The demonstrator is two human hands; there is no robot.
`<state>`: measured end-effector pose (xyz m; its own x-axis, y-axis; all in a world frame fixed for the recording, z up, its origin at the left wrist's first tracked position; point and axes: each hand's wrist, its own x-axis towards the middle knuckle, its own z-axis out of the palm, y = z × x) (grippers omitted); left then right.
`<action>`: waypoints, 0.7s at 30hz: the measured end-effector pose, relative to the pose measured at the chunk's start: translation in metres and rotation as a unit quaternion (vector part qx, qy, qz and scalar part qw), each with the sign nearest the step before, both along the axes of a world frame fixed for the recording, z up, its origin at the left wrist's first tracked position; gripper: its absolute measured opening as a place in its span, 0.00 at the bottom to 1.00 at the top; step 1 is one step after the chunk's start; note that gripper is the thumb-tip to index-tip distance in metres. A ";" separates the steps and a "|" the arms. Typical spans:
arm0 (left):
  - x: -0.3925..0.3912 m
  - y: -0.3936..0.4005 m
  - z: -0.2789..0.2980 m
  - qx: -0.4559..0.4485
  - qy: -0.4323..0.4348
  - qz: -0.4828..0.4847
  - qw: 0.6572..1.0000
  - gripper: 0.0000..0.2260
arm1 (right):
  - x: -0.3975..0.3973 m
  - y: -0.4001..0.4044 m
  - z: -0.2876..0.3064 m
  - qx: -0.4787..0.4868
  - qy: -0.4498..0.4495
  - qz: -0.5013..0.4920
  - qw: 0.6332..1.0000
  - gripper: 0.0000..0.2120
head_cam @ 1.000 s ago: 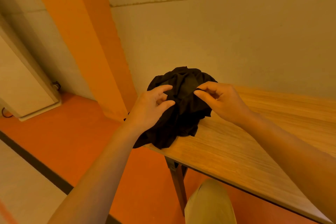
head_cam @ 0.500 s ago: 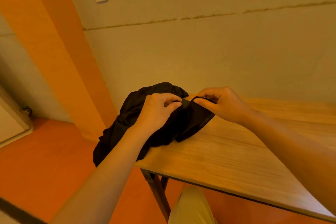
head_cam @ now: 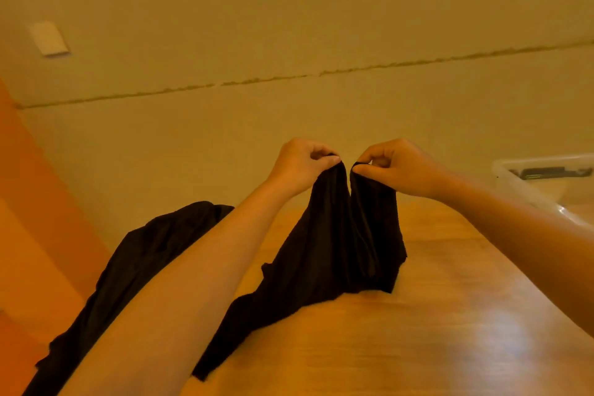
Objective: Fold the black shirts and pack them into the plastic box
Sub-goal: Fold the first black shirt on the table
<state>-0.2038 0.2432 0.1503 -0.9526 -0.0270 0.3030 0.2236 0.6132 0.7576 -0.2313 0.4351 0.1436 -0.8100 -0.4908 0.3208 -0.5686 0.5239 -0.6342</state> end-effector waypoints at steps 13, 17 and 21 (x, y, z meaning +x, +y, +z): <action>-0.141 0.018 0.012 0.123 -0.076 0.030 0.989 0.05 | -0.137 0.023 0.023 0.015 -0.106 -0.066 0.992 0.07; -0.183 0.014 0.048 0.107 0.004 0.025 0.994 0.04 | -0.181 0.018 0.050 -0.111 -0.100 -0.093 0.984 0.06; -0.212 0.010 0.109 0.102 0.124 0.040 0.986 0.04 | -0.213 0.021 0.100 -0.249 -0.009 -0.129 0.960 0.05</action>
